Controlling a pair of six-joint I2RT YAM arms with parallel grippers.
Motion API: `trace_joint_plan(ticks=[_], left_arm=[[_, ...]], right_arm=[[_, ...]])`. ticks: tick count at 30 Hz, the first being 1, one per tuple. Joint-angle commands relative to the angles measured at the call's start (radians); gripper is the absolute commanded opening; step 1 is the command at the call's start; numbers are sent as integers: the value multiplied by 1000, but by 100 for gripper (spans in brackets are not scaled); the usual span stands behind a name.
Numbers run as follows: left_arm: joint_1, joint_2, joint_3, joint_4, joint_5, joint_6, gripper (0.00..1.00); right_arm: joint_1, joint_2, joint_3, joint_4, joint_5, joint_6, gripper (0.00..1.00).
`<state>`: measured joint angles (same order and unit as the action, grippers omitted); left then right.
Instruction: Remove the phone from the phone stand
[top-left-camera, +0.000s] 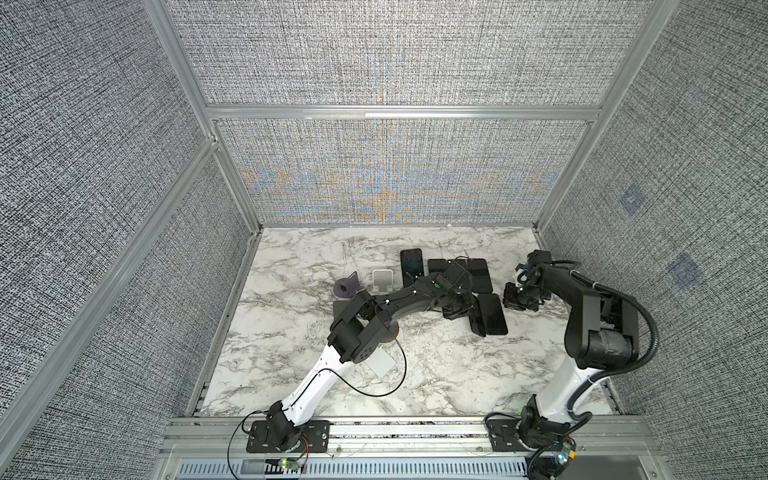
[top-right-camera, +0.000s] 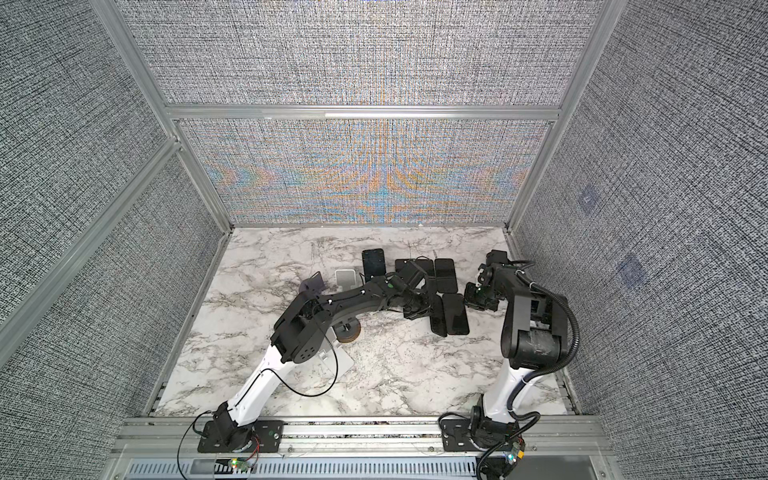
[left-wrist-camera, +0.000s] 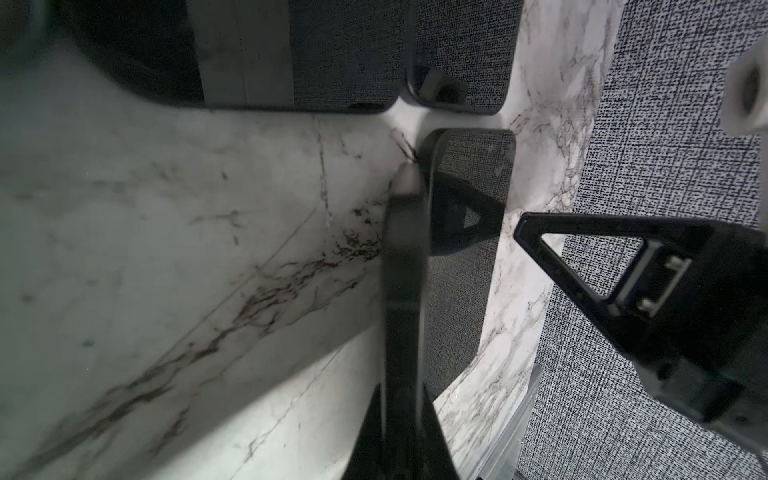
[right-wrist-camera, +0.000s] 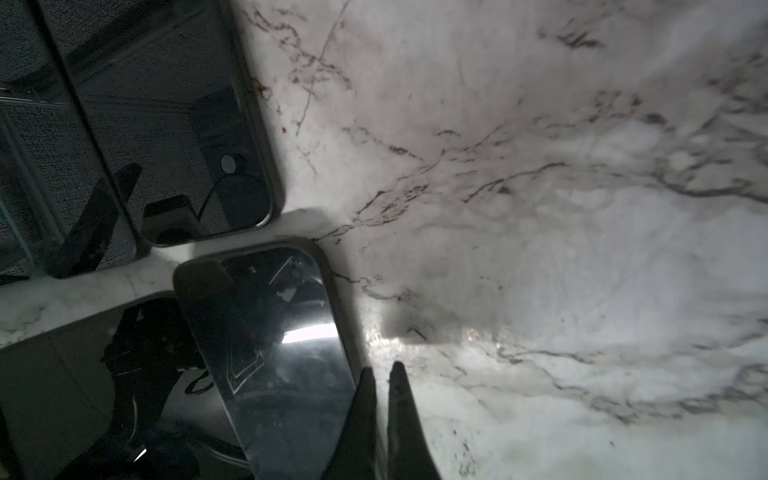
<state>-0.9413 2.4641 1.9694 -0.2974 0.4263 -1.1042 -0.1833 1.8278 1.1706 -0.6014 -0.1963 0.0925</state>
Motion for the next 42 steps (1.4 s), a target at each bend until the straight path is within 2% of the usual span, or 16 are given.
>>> trace_joint_plan(ticks=[1, 8, 12, 24, 29, 34, 37, 42], left_arm=[[6, -1, -18, -42, -53, 6, 7], [13, -38, -111, 12, -75, -12, 15], [17, -52, -159, 51, -92, -12, 23], [24, -51, -193, 106, -71, -14, 42], [25, -53, -194, 88, -68, 3, 54], [24, -64, -197, 71, -64, 42, 85], [23, -72, -196, 55, -78, 60, 89], [24, -76, -189, 35, -87, 73, 90]], right_arm=[[3, 12, -5, 6, -23, 1, 6], [15, 32, -11, 20, -60, 2, 6], [21, 28, -16, 29, -78, 10, 6], [31, -8, -38, 20, -37, 38, 6], [22, -31, -49, 16, -14, 49, 6], [13, -43, -52, 14, -9, 50, 6], [8, -50, -57, 21, -4, 52, 6], [-2, -63, -66, 29, -8, 56, 6]])
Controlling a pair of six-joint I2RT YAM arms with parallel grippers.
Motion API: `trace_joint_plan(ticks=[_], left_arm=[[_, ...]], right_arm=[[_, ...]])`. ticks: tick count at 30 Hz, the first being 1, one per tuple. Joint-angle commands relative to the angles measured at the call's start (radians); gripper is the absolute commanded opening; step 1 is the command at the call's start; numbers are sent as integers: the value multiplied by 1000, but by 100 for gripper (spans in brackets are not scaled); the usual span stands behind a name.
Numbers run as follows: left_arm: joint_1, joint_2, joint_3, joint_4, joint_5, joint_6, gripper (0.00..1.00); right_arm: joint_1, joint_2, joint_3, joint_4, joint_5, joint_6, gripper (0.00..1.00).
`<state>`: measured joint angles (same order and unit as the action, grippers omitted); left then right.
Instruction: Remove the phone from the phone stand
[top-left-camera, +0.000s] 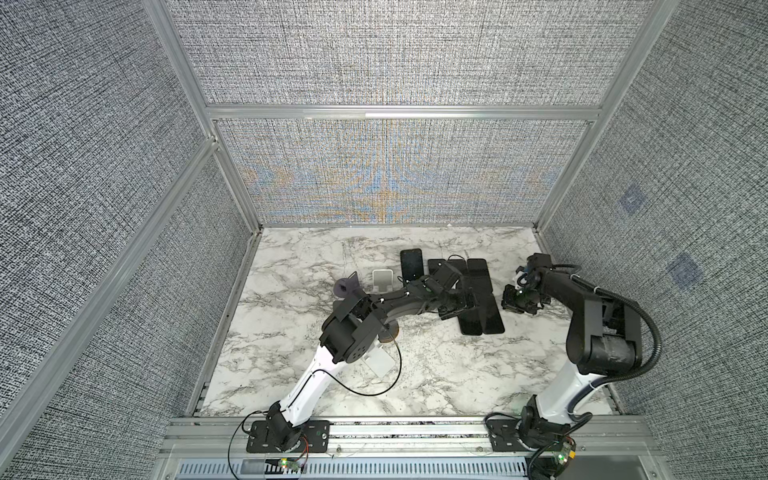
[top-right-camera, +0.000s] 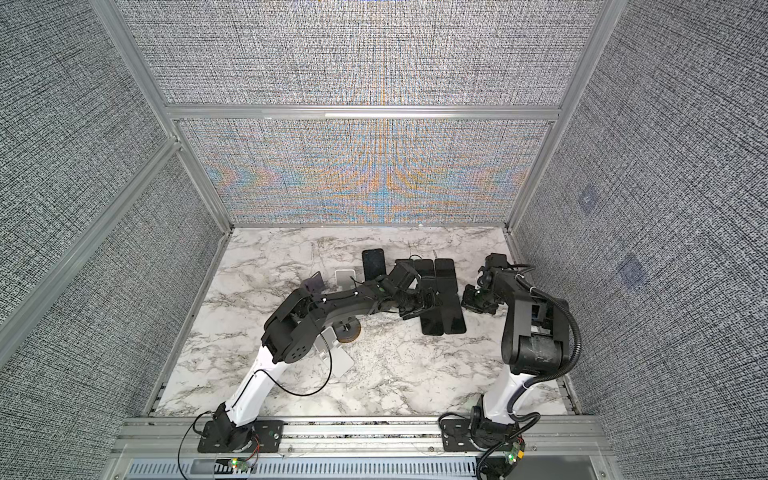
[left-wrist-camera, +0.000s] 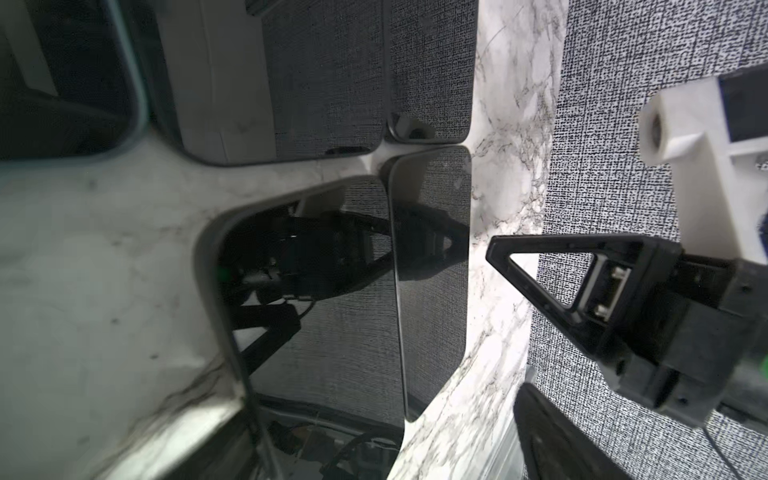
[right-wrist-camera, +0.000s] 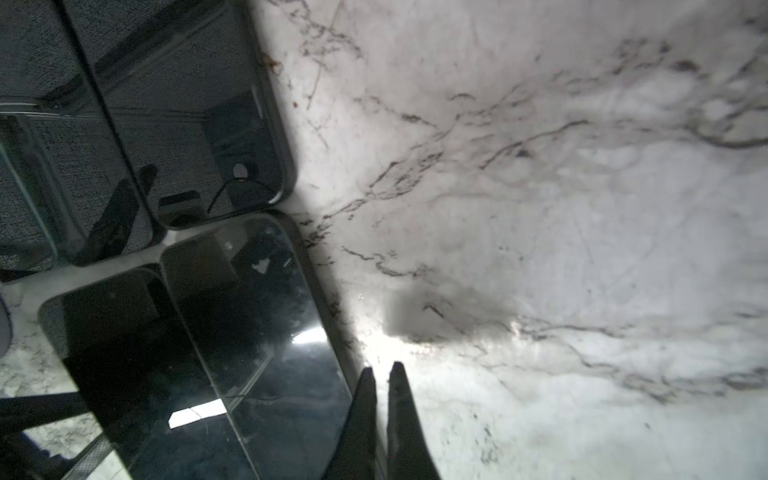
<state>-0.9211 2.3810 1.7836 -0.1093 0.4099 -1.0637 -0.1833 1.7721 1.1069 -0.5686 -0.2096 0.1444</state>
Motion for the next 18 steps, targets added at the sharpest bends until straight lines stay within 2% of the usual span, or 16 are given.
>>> trace_joint_plan(ticks=[1, 4, 18], left_arm=[[4, 10, 0, -157, -70, 33, 90], [4, 17, 4, -155, -62, 31, 98], [-5, 53, 57, -154, -32, 28, 98]], right_arm=[[-4, -8, -2, -2, 7, 4, 6], [-7, -14, -4, -3, 4, 3, 6], [-10, -51, -36, 36, -18, 11, 6]])
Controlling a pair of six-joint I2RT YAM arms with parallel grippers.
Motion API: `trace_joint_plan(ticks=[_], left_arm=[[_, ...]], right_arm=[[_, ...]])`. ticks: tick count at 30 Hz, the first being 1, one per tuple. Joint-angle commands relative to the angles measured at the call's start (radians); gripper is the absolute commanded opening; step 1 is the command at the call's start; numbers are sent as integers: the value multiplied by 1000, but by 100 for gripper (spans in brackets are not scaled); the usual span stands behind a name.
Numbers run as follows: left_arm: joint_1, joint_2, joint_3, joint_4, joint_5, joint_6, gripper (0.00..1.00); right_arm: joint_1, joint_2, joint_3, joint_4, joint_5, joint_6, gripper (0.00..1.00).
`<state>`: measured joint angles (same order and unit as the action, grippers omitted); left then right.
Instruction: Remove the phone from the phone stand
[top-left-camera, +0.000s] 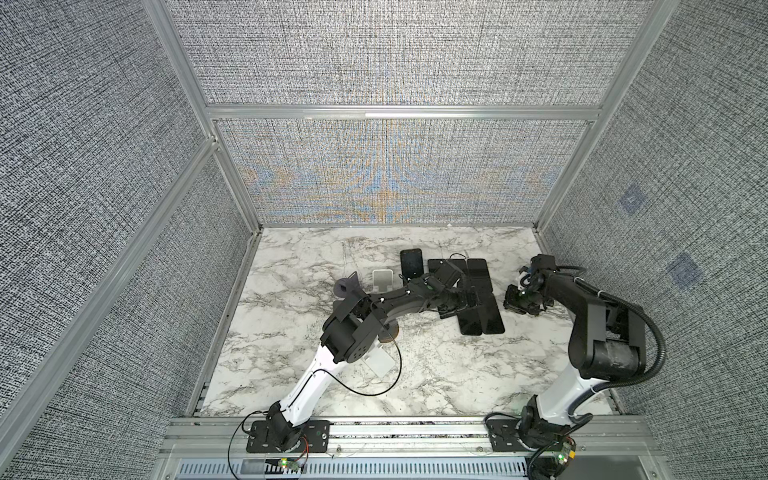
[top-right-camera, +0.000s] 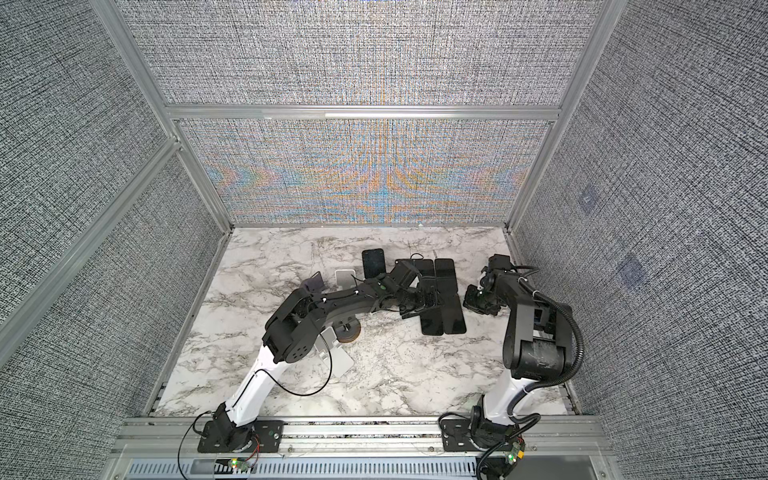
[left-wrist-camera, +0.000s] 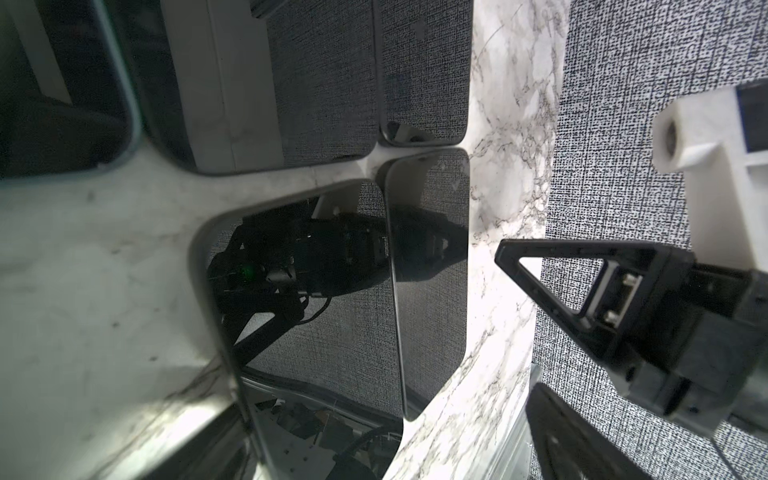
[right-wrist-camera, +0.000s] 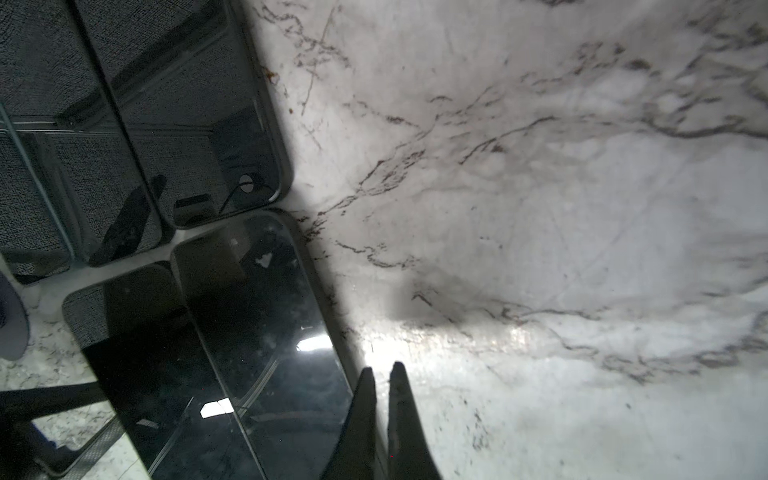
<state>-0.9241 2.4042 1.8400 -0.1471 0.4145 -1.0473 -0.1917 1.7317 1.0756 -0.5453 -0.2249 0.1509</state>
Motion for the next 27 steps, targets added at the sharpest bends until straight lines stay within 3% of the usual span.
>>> trace_joint_plan(ticks=[1, 27], left_arm=[[-2, 33, 4, -114, -37, 11, 98], [-10, -85, -61, -143, -116, 59, 98]], right_arm=[[-2, -13, -6, 15, -2, 5, 6], [16, 110, 36, 31, -19, -9, 9]])
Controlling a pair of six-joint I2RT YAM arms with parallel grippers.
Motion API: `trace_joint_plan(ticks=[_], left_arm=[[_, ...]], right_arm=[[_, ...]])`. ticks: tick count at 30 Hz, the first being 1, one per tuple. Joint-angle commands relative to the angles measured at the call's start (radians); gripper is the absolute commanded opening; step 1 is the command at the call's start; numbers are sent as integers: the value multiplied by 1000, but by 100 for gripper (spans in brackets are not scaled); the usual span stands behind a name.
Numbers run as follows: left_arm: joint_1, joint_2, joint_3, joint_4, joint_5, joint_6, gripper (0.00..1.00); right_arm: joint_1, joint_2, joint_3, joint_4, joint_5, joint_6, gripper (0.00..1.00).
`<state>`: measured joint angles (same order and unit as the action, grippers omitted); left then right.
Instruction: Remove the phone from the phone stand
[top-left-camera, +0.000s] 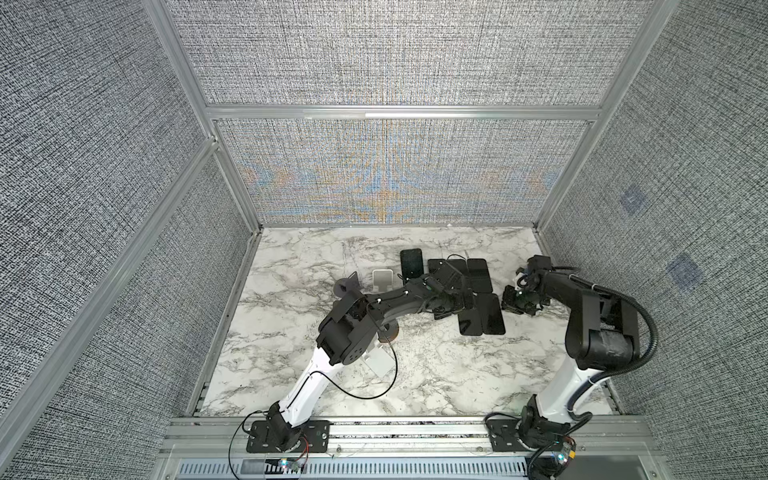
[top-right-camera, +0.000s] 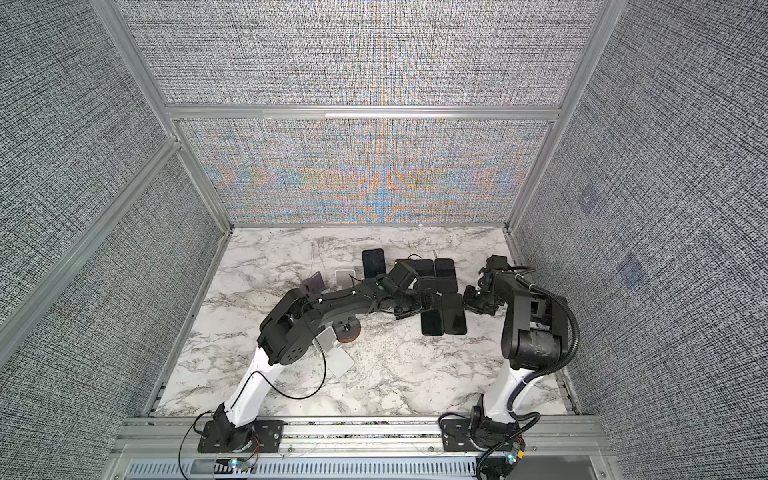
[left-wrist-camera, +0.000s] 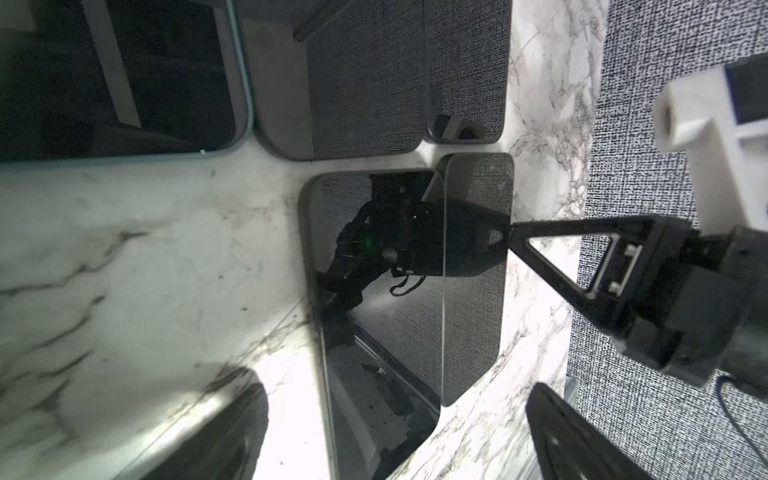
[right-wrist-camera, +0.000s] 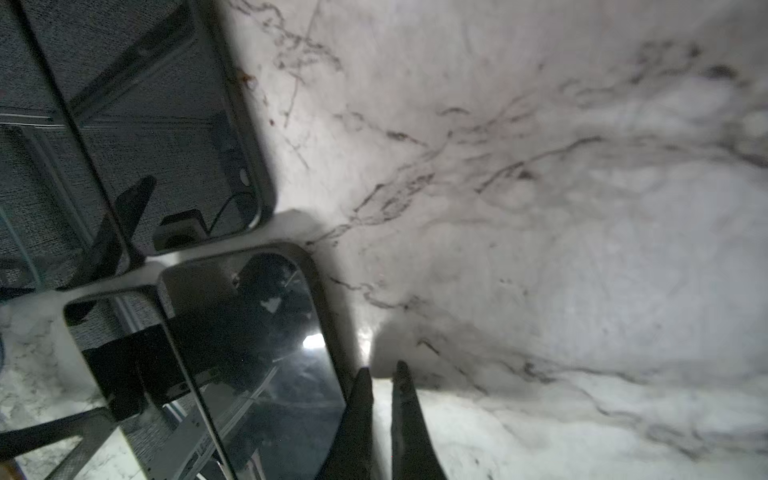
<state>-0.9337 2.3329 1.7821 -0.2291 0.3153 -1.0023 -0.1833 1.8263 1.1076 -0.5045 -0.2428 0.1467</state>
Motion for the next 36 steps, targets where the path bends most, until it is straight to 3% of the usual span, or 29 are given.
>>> trace_joint_plan(ticks=[1, 14, 20, 26, 36], left_arm=[[-2, -20, -3, -62, -19, 18, 98], [-6, -79, -5, -72, -30, 65, 98], [-7, -131, 4, -86, -22, 168, 99], [-7, -164, 31, -133, -27, 262, 99], [-19, -237, 139, -311, -213, 446, 99]], right_arm=[[12, 17, 7, -6, -6, -3, 9], [21, -10, 6, -16, 36, 5, 9], [5, -101, 0, -20, 43, 4, 16], [-6, -203, -42, -25, -34, 10, 23], [-5, -384, -79, -78, -51, 14, 34]])
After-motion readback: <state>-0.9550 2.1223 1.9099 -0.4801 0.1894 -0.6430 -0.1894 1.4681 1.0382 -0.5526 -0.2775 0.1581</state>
